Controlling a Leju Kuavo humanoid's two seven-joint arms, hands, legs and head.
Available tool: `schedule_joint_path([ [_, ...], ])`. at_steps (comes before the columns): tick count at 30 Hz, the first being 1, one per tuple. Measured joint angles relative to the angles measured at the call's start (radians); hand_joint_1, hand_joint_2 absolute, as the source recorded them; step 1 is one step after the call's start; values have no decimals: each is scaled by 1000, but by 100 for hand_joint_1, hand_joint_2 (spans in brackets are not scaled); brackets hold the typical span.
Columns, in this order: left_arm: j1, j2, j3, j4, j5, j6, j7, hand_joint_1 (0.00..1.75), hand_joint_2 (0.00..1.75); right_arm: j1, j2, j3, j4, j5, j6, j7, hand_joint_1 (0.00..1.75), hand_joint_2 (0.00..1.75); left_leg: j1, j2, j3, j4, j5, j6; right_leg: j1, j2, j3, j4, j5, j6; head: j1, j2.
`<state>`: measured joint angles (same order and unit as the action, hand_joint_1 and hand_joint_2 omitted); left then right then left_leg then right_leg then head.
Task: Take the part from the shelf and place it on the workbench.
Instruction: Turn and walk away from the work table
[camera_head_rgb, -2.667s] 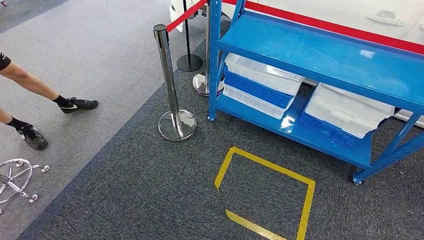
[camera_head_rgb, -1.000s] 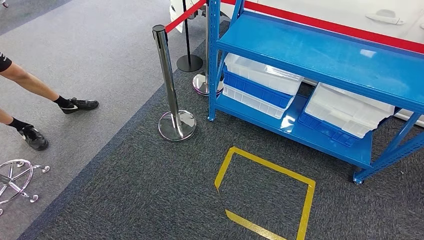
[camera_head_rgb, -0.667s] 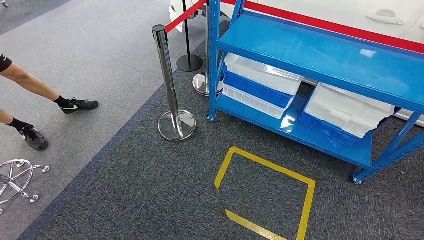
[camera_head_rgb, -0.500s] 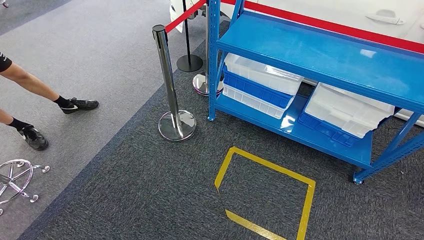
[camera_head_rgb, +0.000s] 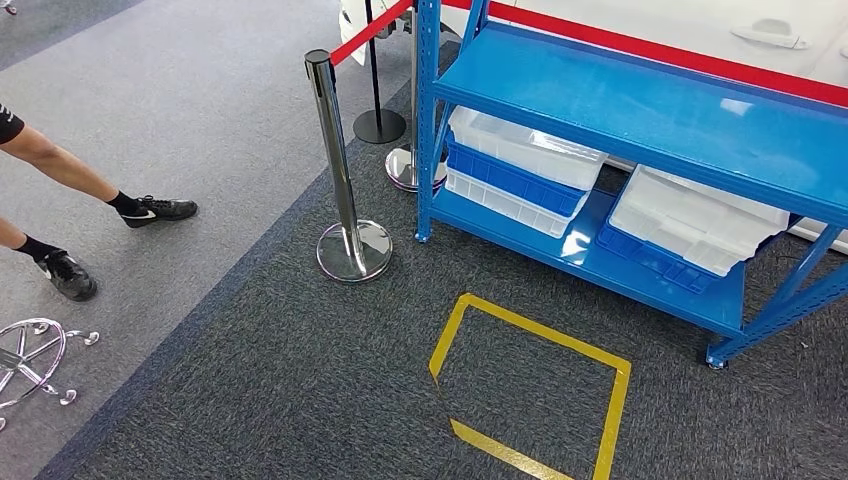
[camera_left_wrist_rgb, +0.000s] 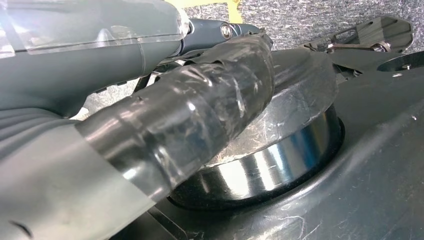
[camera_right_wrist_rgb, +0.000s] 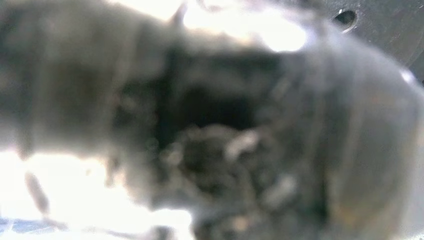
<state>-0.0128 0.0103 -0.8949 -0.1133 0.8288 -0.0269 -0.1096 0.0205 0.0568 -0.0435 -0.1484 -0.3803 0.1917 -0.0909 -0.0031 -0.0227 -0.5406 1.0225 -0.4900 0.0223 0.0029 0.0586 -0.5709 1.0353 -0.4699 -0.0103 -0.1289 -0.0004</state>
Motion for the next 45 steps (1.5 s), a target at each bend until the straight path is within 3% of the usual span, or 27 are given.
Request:
schedule_joint_path([
  [8,0,2,-1,0,-2,-6,0,0,0,-2,-1,0,0,-2,-10,16,0,0,-1,0,0,1,-1,1,-1,0,0,-2,1,1,0,0],
  [12,-1,4,-1,0,-3,-10,0,0,0,-2,-4,0,0,-3,-10,14,0,0,5,7,15,-28,11,20,-4,-2,7,-10,0,17,0,0],
  [14,2,4,-2,0,-2,-10,-1,0,0,-3,-7,0,-1,-3,-8,14,0,0,13,16,29,-51,21,27,-4,-25,-20,52,-39,25,1,0],
  [16,4,5,-2,0,-1,-10,-1,0,0,-3,-8,0,-1,-3,-6,15,0,0,13,25,33,-55,21,27,-12,-46,-86,180,-100,34,1,0],
  [17,5,5,-2,0,-1,-10,-1,0,0,-3,-9,0,-1,-3,-6,16,0,0,14,30,34,-54,19,25,-17,-50,-115,232,-114,38,2,0],
  [18,6,5,-2,0,-1,-10,-1,0,0,-3,-9,0,-1,-3,-6,16,0,0,15,35,37,-53,15,22,-22,-53,-128,251,-108,42,2,0],
  [19,7,5,-2,0,-1,-10,-1,0,0,-3,-10,0,-1,-3,-6,16,0,0,18,41,41,-52,11,17,-27,-57,-122,231,-83,47,2,0],
  [21,9,6,-2,0,-1,-11,-1,0,0,-3,-12,0,-1,-4,-7,17,0,0,22,51,52,-47,-2,1,-35,-81,-63,108,-11,56,2,0],
  [22,10,8,-2,0,-1,-11,-1,0,0,-4,-12,0,-1,-5,-7,19,0,0,21,56,55,-41,-11,-8,-35,-95,-37,51,10,56,2,0],
  [24,11,13,-2,0,-1,-13,-1,0,0,-7,-10,0,-1,-6,-8,23,0,0,14,66,58,-35,-25,-24,-31,-106,-20,8,13,40,1,0],
  [26,12,15,-2,0,-2,-14,-1,0,0,-10,-10,0,-2,-7,-12,30,0,0,13,75,65,-35,-32,-35,-29,-87,-24,13,9,16,0,0],
  [28,10,16,-2,0,-3,-15,-1,0,0,-11,-10,0,-2,-7,-17,34,0,0,17,62,58,-5,-56,-42,-28,-74,-21,11,6,-1,0,0],
  [30,7,16,-2,0,-3,-19,-3,0,0,-11,-11,0,-2,-7,-19,34,0,0,17,38,3,105,-116,-43,-24,-62,-17,9,4,-14,0,0],
  [32,1,16,-2,0,-4,-23,-6,0,0,-12,-11,0,-2,-8,-21,36,0,0,12,29,-75,244,-166,-39,-14,-48,-14,9,0,-23,0,0],
  [33,-2,16,-2,0,-4,-25,-7,0,0,-12,-11,0,-2,-9,-24,38,0,0,9,28,-98,277,-163,-34,-9,-38,-10,10,-2,-27,0,0],
  [34,-5,16,-2,0,-4,-27,-7,0,0,-12,-11,0,-2,-10,-27,41,0,0,6,26,-103,270,-138,-27,-3,-27,-5,10,-4,-30,0,0],
  [35,-6,16,-2,0,-4,-29,-6,0,0,-12,-11,0,-2,-11,-29,45,0,0,3,20,-89,223,-95,-17,2,-15,1,10,-6,-32,0,0],
  [37,-5,17,-2,0,-5,-31,-4,0,0,-13,-10,0,-2,-12,-34,50,0,0,-2,-13,-43,89,-14,9,9,8,9,10,-10,-33,1,0],
  [39,-5,17,-5,0,-7,-33,-3,0,0,-14,-9,-1,-2,-13,-36,52,0,0,-6,-39,-17,17,9,24,7,27,6,11,-11,-26,1,0],
  [41,-7,17,-7,0,-9,-35,-3,0,0,-13,-10,-1,-1,-13,-36,52,0,0,-8,-34,-9,0,10,27,2,44,1,5,-8,-13,1,0],
  [42,-7,16,-8,-1,-10,-36,-3,0,0,-13,-10,-1,-1,-13,-36,52,0,0,-5,-25,-2,-12,15,27,2,43,2,4,-7,-7,1,0],
  [43,-6,15,-8,-1,-11,-36,-2,0,0,-13,-11,-1,-1,-13,-36,52,0,0,-2,-16,7,-27,20,27,4,27,1,11,-12,0,2,0],
  [45,-3,14,-8,-1,-12,-36,-1,0,0,-14,-12,-1,-2,-13,-36,52,0,0,3,6,23,-51,27,27,3,-20,-27,72,-48,14,2,0],
])
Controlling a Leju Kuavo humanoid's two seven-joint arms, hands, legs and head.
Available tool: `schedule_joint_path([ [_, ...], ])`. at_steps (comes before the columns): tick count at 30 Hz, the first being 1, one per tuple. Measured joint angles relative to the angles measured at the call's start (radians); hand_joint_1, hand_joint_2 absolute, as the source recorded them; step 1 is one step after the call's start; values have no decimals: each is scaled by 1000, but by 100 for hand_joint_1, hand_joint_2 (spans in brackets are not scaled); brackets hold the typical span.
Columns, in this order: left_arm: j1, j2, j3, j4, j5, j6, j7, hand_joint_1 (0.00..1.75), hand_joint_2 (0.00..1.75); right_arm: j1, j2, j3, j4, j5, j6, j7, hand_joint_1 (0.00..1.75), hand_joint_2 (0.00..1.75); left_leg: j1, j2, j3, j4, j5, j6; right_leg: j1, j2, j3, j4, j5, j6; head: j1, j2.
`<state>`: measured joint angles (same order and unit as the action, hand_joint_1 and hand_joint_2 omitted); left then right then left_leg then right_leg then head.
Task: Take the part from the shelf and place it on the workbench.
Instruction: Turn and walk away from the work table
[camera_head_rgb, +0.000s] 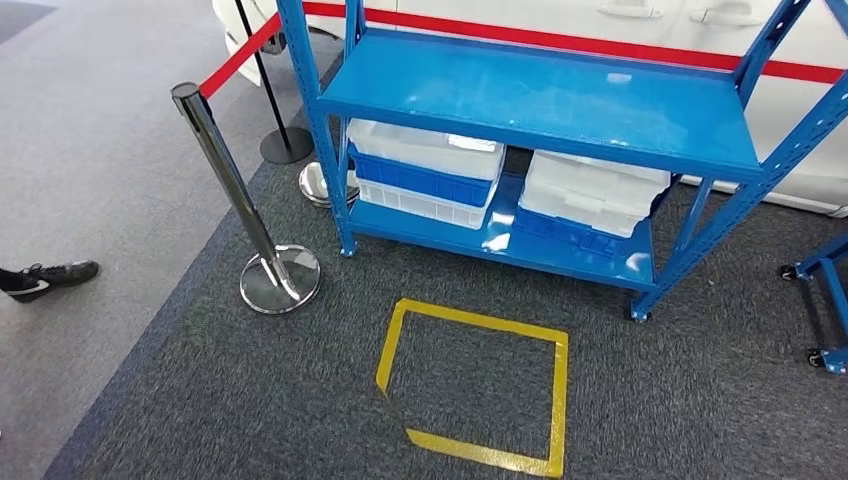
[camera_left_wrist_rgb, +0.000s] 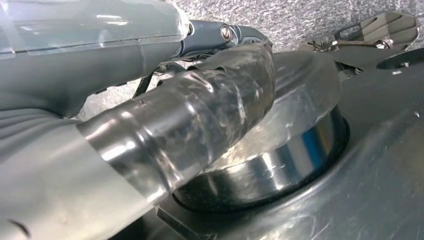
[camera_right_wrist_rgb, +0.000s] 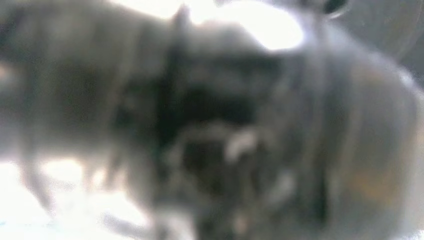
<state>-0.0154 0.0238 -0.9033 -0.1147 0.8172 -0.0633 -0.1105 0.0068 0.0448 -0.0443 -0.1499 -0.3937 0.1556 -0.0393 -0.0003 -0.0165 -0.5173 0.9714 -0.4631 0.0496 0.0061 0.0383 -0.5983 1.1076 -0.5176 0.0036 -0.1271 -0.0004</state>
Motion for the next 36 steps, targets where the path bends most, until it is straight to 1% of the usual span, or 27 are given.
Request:
schedule_joint_path([
  [1,2,0,0,0,0,0,0,0,0,-1,0,0,0,0,0,0,0,0,0,10,4,-3,-2,1,-4,-19,-31,56,-28,7,0,0],
  [2,4,0,0,0,0,0,1,0,0,-2,0,0,0,0,0,0,0,0,0,21,5,-3,-5,2,-9,-26,-65,115,-52,13,0,0],
  [3,5,0,0,0,0,0,1,0,0,-2,-1,0,0,0,0,0,0,0,0,31,6,-2,-8,2,-15,-30,-90,157,-62,18,0,0],
  [4,6,0,0,0,0,0,1,0,0,-2,-1,0,0,0,0,0,0,0,1,41,8,-1,-13,0,-20,-33,-101,172,-57,23,0,0],
  [5,8,0,0,0,0,0,1,0,0,-2,-2,0,0,0,0,0,0,0,1,49,12,1,-17,-2,-25,-38,-90,147,-32,26,0,0],
  [7,10,1,0,0,0,1,2,0,0,-1,-4,0,0,-1,-2,0,0,0,2,61,20,7,-29,-11,-30,-56,-28,24,32,29,0,0],
  [8,10,1,0,0,-1,1,3,0,0,-1,-4,0,0,-1,-5,0,0,0,1,65,23,11,-36,-18,-29,-63,0,-30,52,25,0,0],
  [10,10,3,0,0,-1,1,4,0,0,-1,-5,-1,0,-3,-13,-3,0,0,-3,69,25,15,-45,-32,-24,-67,22,-75,57,11,0,0],
  [13,10,6,0,0,-3,0,4,0,0,-1,-5,-1,0,-4,-18,-5,0,0,-5,69,36,19,-56,-45,-25,-58,27,-81,55,-8,0,0],
  [14,9,7,0,0,-3,0,3,0,0,-2,-5,-2,0,-4,-18,-4,0,0,-4,60,29,41,-71,-49,-27,-56,31,-86,55,-14,-1,0],
  [15,8,8,0,0,-3,-1,2,0,0,-4,-5,-2,0,-4,-19,-3,0,0,-3,47,9,85,-96,-53,-30,-55,36,-90,56,-20,-1,0],
  [17,4,8,-1,0,-4,-2,-2,0,0,-5,-5,-4,0,-4,-22,-1,0,0,0,25,-64,224,-157,-59,-28,-53,40,-91,52,-29,-2,0],
  [18,1,8,-1,0,-4,-3,-4,0,0,-6,-5,-5,0,-4,-24,0,0,0,0,21,-99,285,-174,-61,-27,-51,42,-91,50,-31,-2,0],
  [19,-1,8,-1,0,-4,-4,-6,0,0,-6,-5,-6,0,-5,-26,0,0,0,0,20,-120,317,-172,-62,-26,-47,44,-89,46,-32,-2,0],
  [20,-2,8,-1,-1,-4,-4,-6,0,0,-6,-5,-7,0,-5,-28,0,0,0,1,20,-123,309,-148,-62,-26,-42,49,-88,42,-31,-2,0],
  [22,-2,8,-1,-1,-6,-5,-6,0,0,-6,-5,-8,0,-6,-33,0,0,0,4,19,-82,195,-62,-61,-27,-32,59,-83,32,-25,-2,0],
  [23,0,9,-1,-1,-8,-6,-6,0,0,-7,-5,-8,0,-7,-34,0,0,0,5,16,-58,132,-32,-61,-26,-27,61,-79,26,-20,-2,0],
  [24,1,9,-2,-1,-9,-6,-7,0,0,-7,-5,-9,0,-7,-35,1,0,0,6,14,-40,85,-17,-57,-24,-24,59,-76,23,-14,-2,0],
  [25,2,9,-2,-1,-9,-6,-8,0,0,-7,-5,-9,0,-7,-36,1,0,0,6,11,-34,63,-16,-52,-21,-22,55,-74,22,-8,-2,0],
  [27,1,8,-2,-1,-9,-9,-10,0,0,-7,-5,-11,-1,-7,-36,1,0,0,4,8,-31,53,-24,-39,-20,-20,50,-74,21,1,-2,0],
  [29,1,8,-2,-2,-9,-13,-11,0,0,-8,-5,-12,-1,-7,-36,0,0,0,6,9,-26,47,-23,-26,-22,-24,45,-54,7,10,-2,0],
  [30,1,8,-2,-2,-9,-14,-11,0,0,-8,-5,-13,-1,-7,-37,0,0,0,7,11,-23,44,-23,-20,-22,-27,29,-20,-13,15,-2,0],
  [31,2,8,-2,-2,-9,-15,-11,0,0,-8,-6,-14,-1,-7,-39,0,0,0,7,13,-21,42,-24,-15,-22,-31,-1,39,-42,18,-2,0],
  [33,2,8,-2,-2,-10,-16,-12,0,0,-8,-6,-14,-1,-8,-41,0,0,0,4,16,-19,42,-28,-8,-22,-33,-79,175,-94,20,-2,0],
  [34,3,8,-2,-2,-10,-17,-13,0,0,-8,-6,-14,-1,-9,-42,0,0,0,1,16,-16,42,-31,-6,-21,-33,-107,218,-98,19,-2,0],
  [35,3,8,-2,-2,-10,-18,-13,0,0,-7,-6,-15,-1,-9,-42,0,0,0,-1,16,-12,43,-34,-4,-20,-33,-114,218,-79,16,-2,0],
  [36,4,8,-2,-2,-10,-19,-13,0,0,-7,-6,-15,-1,-9,-42,0,0,0,-3,15,-5,42,-38,-4,-18,-33,-101,178,-42,10,-2,0],
])
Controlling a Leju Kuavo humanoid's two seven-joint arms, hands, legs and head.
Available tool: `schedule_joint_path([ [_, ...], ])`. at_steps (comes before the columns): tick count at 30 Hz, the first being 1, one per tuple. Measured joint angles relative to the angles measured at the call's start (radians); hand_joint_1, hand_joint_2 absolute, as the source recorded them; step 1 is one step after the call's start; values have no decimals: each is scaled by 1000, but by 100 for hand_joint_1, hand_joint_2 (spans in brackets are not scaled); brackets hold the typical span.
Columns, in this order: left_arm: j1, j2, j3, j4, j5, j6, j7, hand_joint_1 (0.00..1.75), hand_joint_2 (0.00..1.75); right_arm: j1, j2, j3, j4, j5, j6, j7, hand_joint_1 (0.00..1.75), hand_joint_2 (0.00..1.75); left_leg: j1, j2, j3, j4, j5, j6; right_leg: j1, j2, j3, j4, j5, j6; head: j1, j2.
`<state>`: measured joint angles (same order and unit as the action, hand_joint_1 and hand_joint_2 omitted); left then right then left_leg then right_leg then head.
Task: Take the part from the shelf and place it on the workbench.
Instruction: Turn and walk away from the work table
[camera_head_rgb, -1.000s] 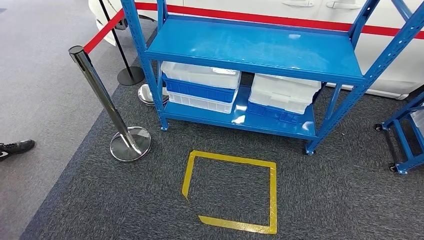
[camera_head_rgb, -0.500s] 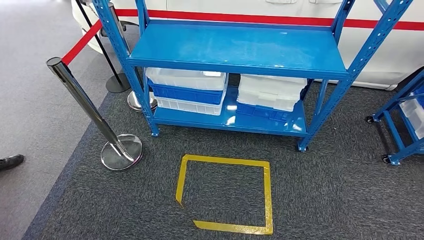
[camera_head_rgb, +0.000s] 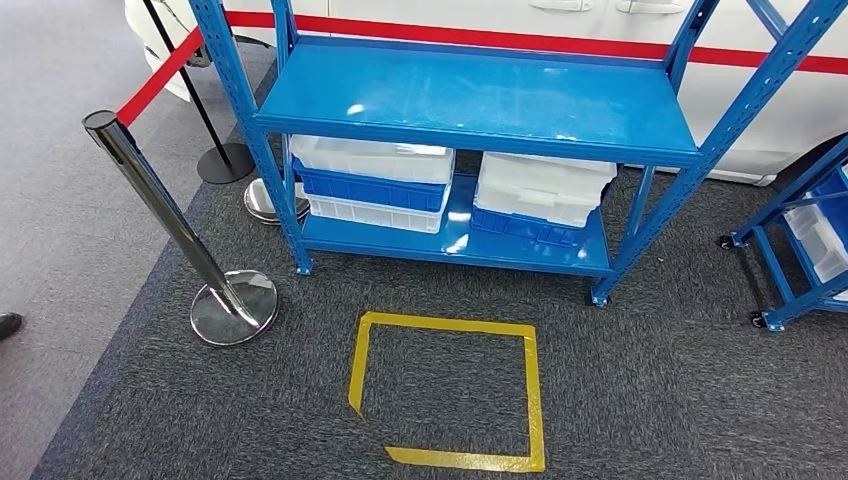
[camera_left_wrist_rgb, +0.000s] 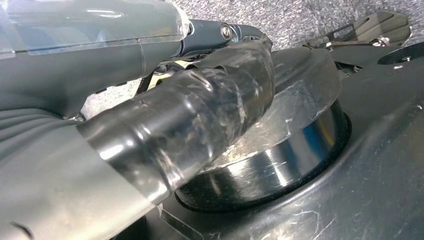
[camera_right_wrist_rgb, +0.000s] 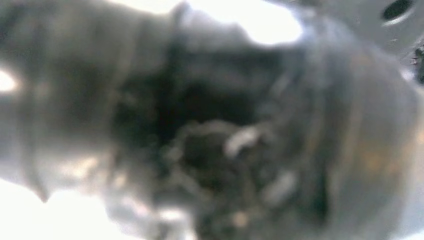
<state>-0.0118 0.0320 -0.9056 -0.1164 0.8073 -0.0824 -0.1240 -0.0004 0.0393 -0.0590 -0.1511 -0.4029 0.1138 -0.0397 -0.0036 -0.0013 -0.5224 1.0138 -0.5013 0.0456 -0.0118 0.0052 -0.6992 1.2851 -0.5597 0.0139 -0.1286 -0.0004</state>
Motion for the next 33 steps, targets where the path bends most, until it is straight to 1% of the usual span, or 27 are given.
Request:
schedule_joint_path([
  [1,0,0,0,0,0,-1,0,0,0,0,0,0,0,0,0,0,0,0,-2,-1,8,0,-5,0,4,0,30,-72,46,-9,0,0],
  [2,1,-1,0,0,0,-2,0,0,0,0,-1,0,0,0,0,0,0,0,-5,-1,14,-1,-10,-2,9,-2,62,-141,77,-18,0,0],
  [3,1,-1,0,0,0,-2,0,0,0,0,-2,0,0,0,-1,0,0,0,-7,-1,18,-2,-15,-5,13,-4,88,-197,95,-25,0,0],
  [4,1,-2,0,0,0,-3,0,0,0,-1,-2,0,0,0,-2,0,0,0,-8,0,21,-3,-19,-9,17,-5,103,-229,101,-31,0,0],
  [6,1,-1,0,0,0,-3,0,0,0,-2,-3,0,0,0,-4,0,0,0,-10,1,25,-8,-24,-18,18,-5,110,-244,95,-35,0,0],
  [8,1,1,0,0,-1,-3,-1,0,0,-2,-2,0,0,0,-5,0,0,0,-10,1,28,-2,-32,-27,10,-5,125,-259,96,-40,0,0],
  [9,1,2,0,0,-1,-3,-2,0,0,-2,-2,0,0,0,-6,0,0,0,-11,0,17,27,-48,-33,5,-6,135,-269,97,-43,-1,0],
  [10,0,3,0,-1,-1,-4,-4,0,0,-1,-2,0,0,0,-6,-1,0,0,-10,-1,-8,76,-73,-38,2,-7,144,-275,97,-46,-1,0],
  [12,-4,3,0,-1,-2,-5,-9,0,0,-1,-2,0,0,0,-7,-1,0,0,-7,-2,-85,211,-130,-48,2,-9,152,-279,91,-51,-1,0],
  [13,-6,4,0,-1,-2,-5,-11,0,0,-1,-2,0,0,0,-8,-1,0,0,-6,-3,-117,261,-138,-52,1,-9,157,-279,86,-50,-1,0],
  [14,-8,4,0,-1,-2,-5,-13,0,0,-1,-2,0,0,0,-9,-2,0,0,-4,-3,-134,278,-127,-55,0,-7,165,-279,80,-49,-1,0],
  [15,-10,5,0,-1,-2,-6,-13,0,0,-1,-2,0,0,0,-11,-2,0,0,-2,-2,-131,255,-93,-58,-1,-5,174,-278,73,-46,-1,0],
  [17,-9,7,0,-1,-3,-7,-12,0,0,0,-1,0,0,0,-12,-2,0,0,6,-2,-87,133,-3,-63,-4,-1,192,-276,58,-36,-1,0],
  [18,-7,8,0,-1,-3,-8,-11,0,0,-1,-1,0,0,0,-13,-2,0,0,8,-3,-62,72,24,-62,-3,2,196,-271,49,-30,-1,0],
  [19,-6,8,0,-1,-4,-9,-11,0,0,-1,-2,0,0,0,-15,-2,0,0,10,-5,-48,35,35,-57,-1,3,195,-268,43,-24,-1,0],
  [20,-5,8,0,-1,-5,-10,-12,0,0,-1,-2,0,0,0,-16,-2,0,0,9,-6,-42,19,32,-49,2,4,193,-266,38,-19,-1,0],
  [22,-5,8,-1,-2,-6,-12,-14,0,0,-3,-2,0,0,-1,-19,-2,0,0,8,-7,-41,14,25,-31,4,4,193,-265,32,-10,-1,0],
  [24,-5,8,-1,-3,-8,-14,-15,0,0,-5,-2,0,-1,-1,-22,-2,0,0,10,-6,-34,10,21,-17,1,1,185,-234,13,-1,0,0],
  [25,-5,8,-3,-3,-9,-14,-15,0,0,-6,-2,0,-1,-1,-24,-3,0,0,12,-5,-30,8,18,-11,0,0,162,-187,-10,3,0,0],
  [26,-5,8,-6,-3,-10,-14,-15,0,0,-6,-2,0,-1,-1,-25,-3,0,0,11,-4,-27,8,15,-6,-1,-1,129,-127,-36,6,0,0],
  [27,-5,8,-9,-3,-10,-14,-15,0,0,-6,-2,0,-1,-1,-26,-4,0,0,10,-3,-24,8,11,-3,-1,-1,83,-54,-62,8,0,0],
  [28,-5,8,-12,-3,-10,-14,-15,0,0,-6,-2,0,-2,-1,-27,-4,0,0,8,-3,-21,8,7,0,-1,-1,39,12,-79,9,0,0],
  [29,-4,8,-14,-3,-10,-15,-15,0,0,-5,-2,0,-2,-1,-28,-4,0,0,7,-3,-15,8,1,1,-1,-1,12,41,-72,7,0,0],
  [30,-4,8,-16,-3,-10,-15,-15,0,0,-5,-2,0,-2,-1,-28,-4,0,0,5,-5,-6,8,-5,1,0,-1,0,38,-45,4,0,0],
  [31,-3,8,-16,-3,-10,-16,-15,0,0,-4,-2,0,-2,-1,-28,-4,0,0,4,-6,5,8,-12,0,2,-1,12,-11,1,-2,0,0],
  [32,-2,8,-17,-3,-10,-17,-15,0,0,-3,-2,0,-2,-1,-28,-4,0,0,2,-7,15,7,-20,-2,6,-1,35,-83,53,-11,0,0],
  [33,-1,8,-17,-4,-10,-18,-15,0,0,-2,-3,0,-1,-1,-28,-4,0,0,0,-7,23,7,-28,-4,11,-3,58,-146,88,-21,0,0],
])
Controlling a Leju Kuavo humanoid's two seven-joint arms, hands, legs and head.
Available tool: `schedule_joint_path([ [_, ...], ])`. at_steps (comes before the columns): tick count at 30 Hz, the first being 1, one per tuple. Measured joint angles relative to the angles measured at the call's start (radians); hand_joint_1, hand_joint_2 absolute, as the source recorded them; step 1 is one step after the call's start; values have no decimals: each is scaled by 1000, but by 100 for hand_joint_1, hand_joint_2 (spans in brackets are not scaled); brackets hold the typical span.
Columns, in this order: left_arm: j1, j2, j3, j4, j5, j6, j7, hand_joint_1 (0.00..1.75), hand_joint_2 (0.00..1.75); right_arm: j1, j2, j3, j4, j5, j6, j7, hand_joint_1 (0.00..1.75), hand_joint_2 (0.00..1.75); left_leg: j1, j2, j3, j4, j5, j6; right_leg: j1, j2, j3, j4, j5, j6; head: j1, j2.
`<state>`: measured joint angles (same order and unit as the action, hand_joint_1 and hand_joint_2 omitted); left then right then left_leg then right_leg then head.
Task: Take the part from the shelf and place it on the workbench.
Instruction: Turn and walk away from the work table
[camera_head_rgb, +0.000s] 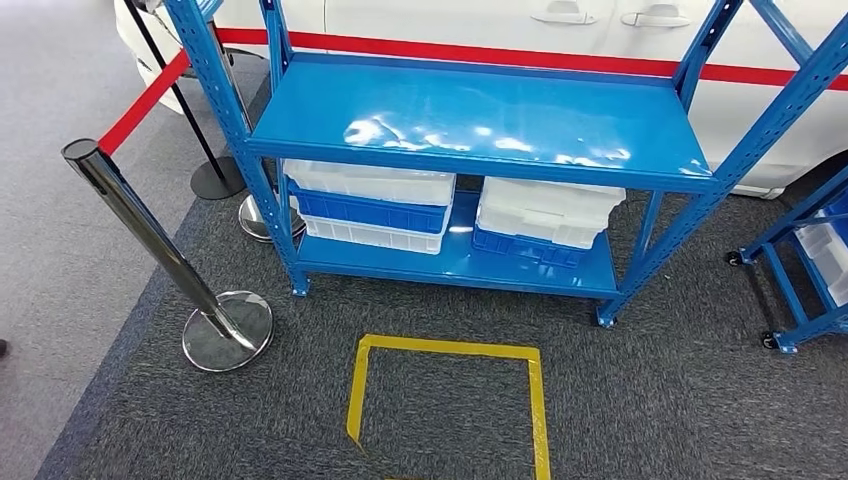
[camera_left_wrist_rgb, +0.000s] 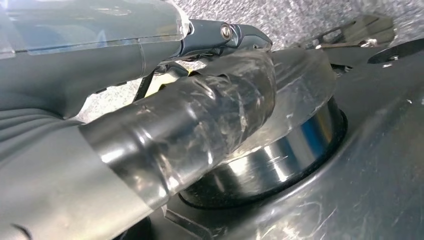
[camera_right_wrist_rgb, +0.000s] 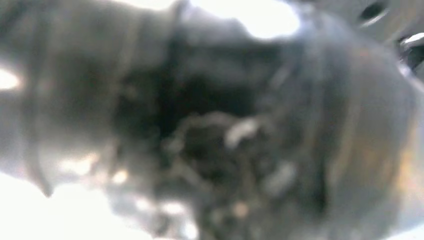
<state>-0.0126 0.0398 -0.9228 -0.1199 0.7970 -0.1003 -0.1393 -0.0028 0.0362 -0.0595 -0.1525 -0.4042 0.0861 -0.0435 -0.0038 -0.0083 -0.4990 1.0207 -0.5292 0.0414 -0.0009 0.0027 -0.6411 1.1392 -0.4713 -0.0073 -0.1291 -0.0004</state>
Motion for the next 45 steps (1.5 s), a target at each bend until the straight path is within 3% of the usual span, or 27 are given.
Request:
schedule_joint_path([
  [2,1,0,0,0,0,-1,0,0,0,-1,-1,0,0,0,3,-1,0,0,-2,1,5,-2,-10,-8,8,-2,31,-74,23,-14,0,0],
  [6,1,2,0,0,1,1,1,0,0,-2,0,0,-1,-1,10,-4,0,0,-6,2,15,2,-26,-25,-1,-3,57,-109,16,-21,0,0],
  [8,0,3,0,0,4,5,1,0,0,0,1,0,-1,1,26,-14,0,0,-5,2,-27,88,-72,-34,-8,-7,76,-126,15,-27,0,0],
  [10,-5,3,0,0,11,12,2,0,0,1,1,1,-1,5,49,-26,0,0,-3,2,-105,218,-121,-42,-8,-9,84,-129,8,-31,0,0],
  [11,-7,2,0,0,15,16,2,0,0,1,1,1,-1,6,58,-30,0,0,-2,2,-134,260,-124,-45,-8,-8,88,-128,4,-31,-1,0],
  [12,-9,1,0,0,18,18,3,0,0,1,2,1,-1,7,65,-32,0,0,0,2,-147,267,-105,-48,-9,-6,94,-126,-1,-30,-1,0],
  [13,-10,1,0,0,19,20,3,0,0,1,2,1,-1,7,68,-34,0,0,2,2,-140,235,-67,-51,-11,-4,100,-124,-7,-27,-1,0],
  [14,-10,1,0,0,20,21,5,0,0,1,3,2,-1,7,70,-34,0,0,6,2,-117,170,-19,-53,-12,-2,107,-121,-14,-23,-1,0],
  [16,-8,0,0,0,19,23,8,0,0,3,3,2,-1,7,70,-33,0,0,10,1,-70,54,38,-51,-11,1,110,-110,-28,-11,0,0],
  [18,-6,-2,0,0,19,24,8,0,0,3,3,2,-2,7,70,-33,0,0,10,-3,-56,14,43,-42,-4,2,105,-101,-37,-13,0,0],
  [21,-6,-5,0,0,30,26,7,0,0,4,3,2,-2,8,71,-35,0,0,7,-5,-55,9,45,-35,-2,2,105,-101,-38,-33,0,0],
  [24,-3,-6,0,-2,46,38,-43,0,0,4,2,7,-3,33,92,-86,0,0,5,-4,-54,10,42,-30,-3,3,108,-106,-38,-33,0,0],
  [28,-41,-4,0,-57,-11,58,-239,0,0,-11,-12,83,-42,201,145,-347,0,0,1,-6,-58,11,44,-21,-5,2,106,-110,-32,-22,0,0],
  [30,-101,1,8,-145,-98,62,-269,0,0,-31,-21,136,-135,275,148,-452,0,0,-1,-7,-65,11,48,-15,-9,1,101,-110,-28,-8,0,0],
  [31,-129,1,24,-212,-162,61,-262,0,0,-40,-25,163,-212,294,144,-465,0,0,-2,-6,-68,11,50,-12,-10,1,98,-110,-26,-1,0,0],
  [33,-165,0,80,-357,-310,49,-203,0,0,-54,-31,207,-371,306,133,-431,0,0,-3,-4,-69,11,52,-9,-12,2,98,-111,-24,7,0,0],
  [35,-171,-2,159,-464,-449,29,-110,0,0,-70,-33,241,-469,303,124,-365,0,0,-3,1,-66,11,51,-10,-11,6,101,-111,-24,8,0,0],
  [37,-156,-1,229,-475,-539,31,-29,0,0,-85,-33,271,-447,262,127,-285,0,0,-2,3,-58,10,49,-11,-10,8,106,-112,-26,11,0,0],
  [39,-113,9,292,-390,-561,82,39,0,0,-73,-30,281,-335,148,113,-146,0,0,-2,2,-48,9,44,-13,-10,8,113,-113,-32,16,0,0],
  [41,-47,30,359,-270,-538,172,166,0,0,-35,-27,252,-224,-9,-2,47,0,0,-2,3,-42,8,39,-15,-10,9,118,-112,-37,17,0,0],
  [43,24,50,417,-163,-494,249,340,0,0,0,-25,194,-131,-144,-178,214,0,0,-1,5,-40,6,34,-17,-9,12,118,-111,-42,14,0,0],
  [45,92,59,469,-86,-433,286,435,0,0,41,-37,130,-50,-249,-314,257,0,0,-1,3,-38,5,29,-19,-9,10,119,-111,-49,13,-1,0],
])
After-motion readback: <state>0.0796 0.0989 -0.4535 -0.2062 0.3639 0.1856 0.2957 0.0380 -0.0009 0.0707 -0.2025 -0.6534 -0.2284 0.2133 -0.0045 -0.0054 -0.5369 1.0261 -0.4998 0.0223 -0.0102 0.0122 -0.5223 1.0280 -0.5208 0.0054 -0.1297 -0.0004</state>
